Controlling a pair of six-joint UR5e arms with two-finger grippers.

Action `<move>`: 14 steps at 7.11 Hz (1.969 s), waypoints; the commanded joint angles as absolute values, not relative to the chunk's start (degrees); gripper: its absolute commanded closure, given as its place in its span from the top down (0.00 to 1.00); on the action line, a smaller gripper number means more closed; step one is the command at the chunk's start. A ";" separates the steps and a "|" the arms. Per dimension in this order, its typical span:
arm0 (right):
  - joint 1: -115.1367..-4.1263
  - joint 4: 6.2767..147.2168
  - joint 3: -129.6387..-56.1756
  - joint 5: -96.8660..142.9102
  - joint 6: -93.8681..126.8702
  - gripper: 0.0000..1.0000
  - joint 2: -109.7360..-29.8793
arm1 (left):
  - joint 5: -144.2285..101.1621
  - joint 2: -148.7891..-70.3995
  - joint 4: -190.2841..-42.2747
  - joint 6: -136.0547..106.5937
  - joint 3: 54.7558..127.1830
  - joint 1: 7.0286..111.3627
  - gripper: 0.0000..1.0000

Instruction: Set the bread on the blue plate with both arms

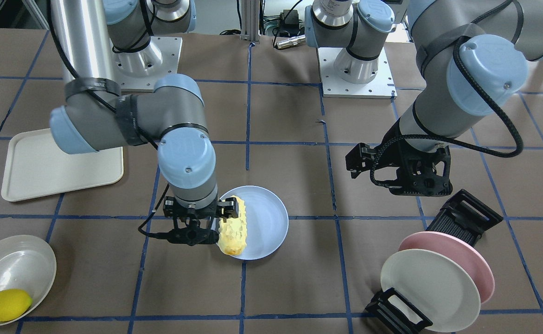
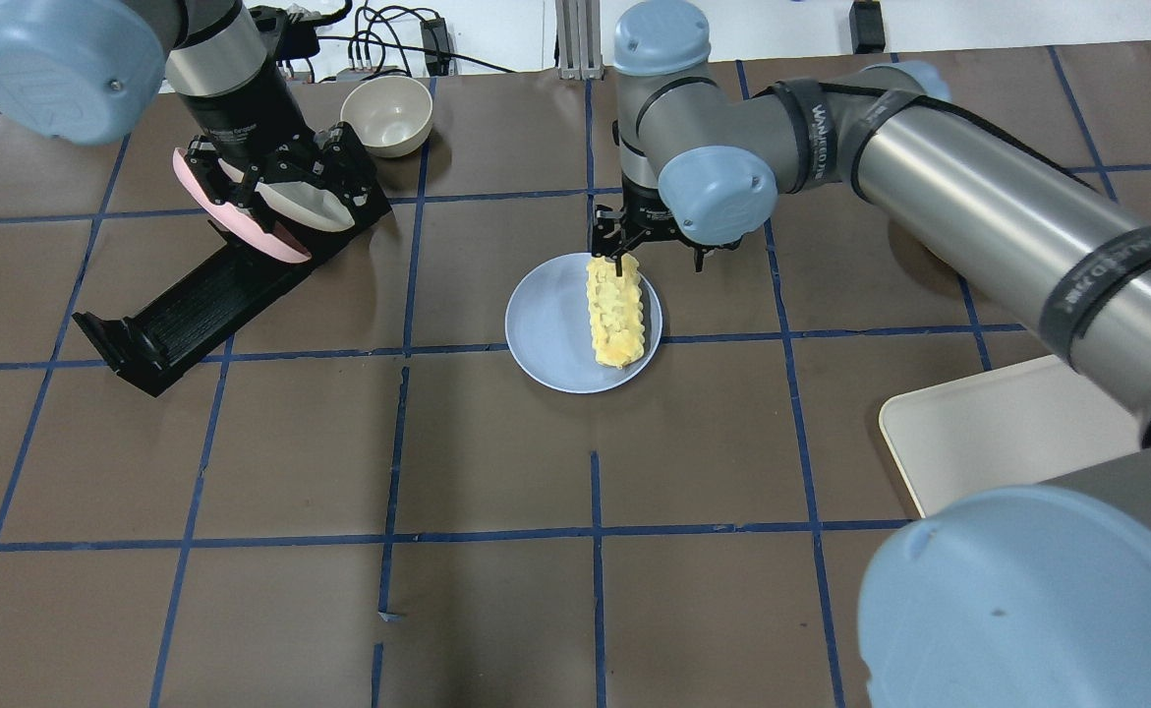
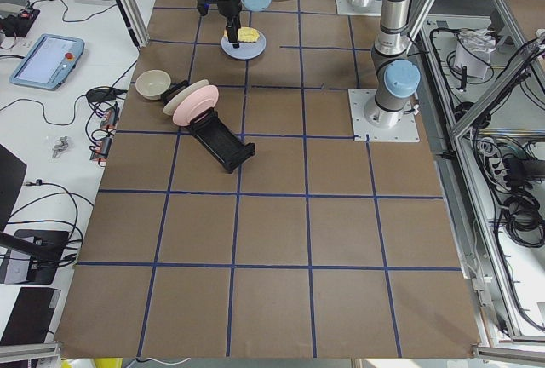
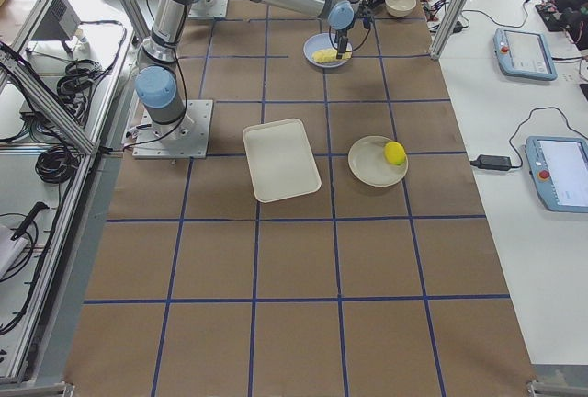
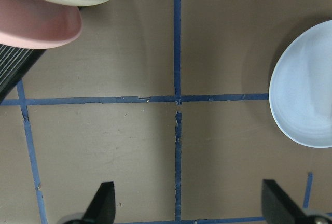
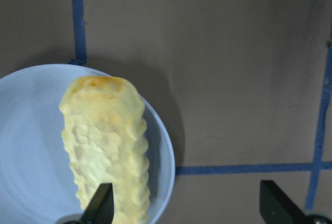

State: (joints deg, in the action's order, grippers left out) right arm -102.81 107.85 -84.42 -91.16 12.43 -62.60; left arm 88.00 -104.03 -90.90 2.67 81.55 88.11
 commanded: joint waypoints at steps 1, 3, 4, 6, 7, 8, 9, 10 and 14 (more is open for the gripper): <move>-94.44 102.49 -87.43 -90.97 0.15 1.00 -73.07 | 89.55 -102.23 -91.84 2.64 79.90 89.12 1.00; -88.62 100.99 -94.79 -89.22 -4.99 0.99 -82.04 | 92.72 -96.80 -92.54 2.72 83.13 89.21 1.00; -87.81 100.99 -98.40 -89.21 -5.10 0.99 -86.27 | 92.81 -94.42 -92.55 2.72 85.06 89.12 1.00; -87.01 100.64 -100.54 -89.38 -5.19 0.99 -90.95 | 92.38 -93.08 -92.11 2.64 87.01 89.12 1.00; -87.79 100.46 -100.98 -89.47 -4.84 1.00 -94.19 | 92.29 -91.77 -92.37 2.29 87.79 89.12 1.00; -88.76 100.55 -102.29 -89.30 -4.57 1.00 -96.39 | 92.02 -91.24 -92.20 2.02 88.15 89.12 1.00; -88.86 100.37 -104.31 -89.64 -4.83 1.00 -97.29 | 92.02 -91.06 -92.37 2.02 88.50 89.12 1.00; -89.03 100.89 -105.20 -89.30 -4.92 1.00 -99.21 | 91.93 -90.53 -92.37 1.85 88.33 89.12 1.00; -89.03 100.72 -105.56 -89.12 -4.49 1.00 -99.05 | 91.93 -91.33 -95.45 1.49 86.39 88.42 1.00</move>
State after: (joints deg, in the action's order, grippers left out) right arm -89.08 100.86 -105.46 -89.14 -4.75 -99.13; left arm 92.00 -91.77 -95.19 1.52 86.23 88.49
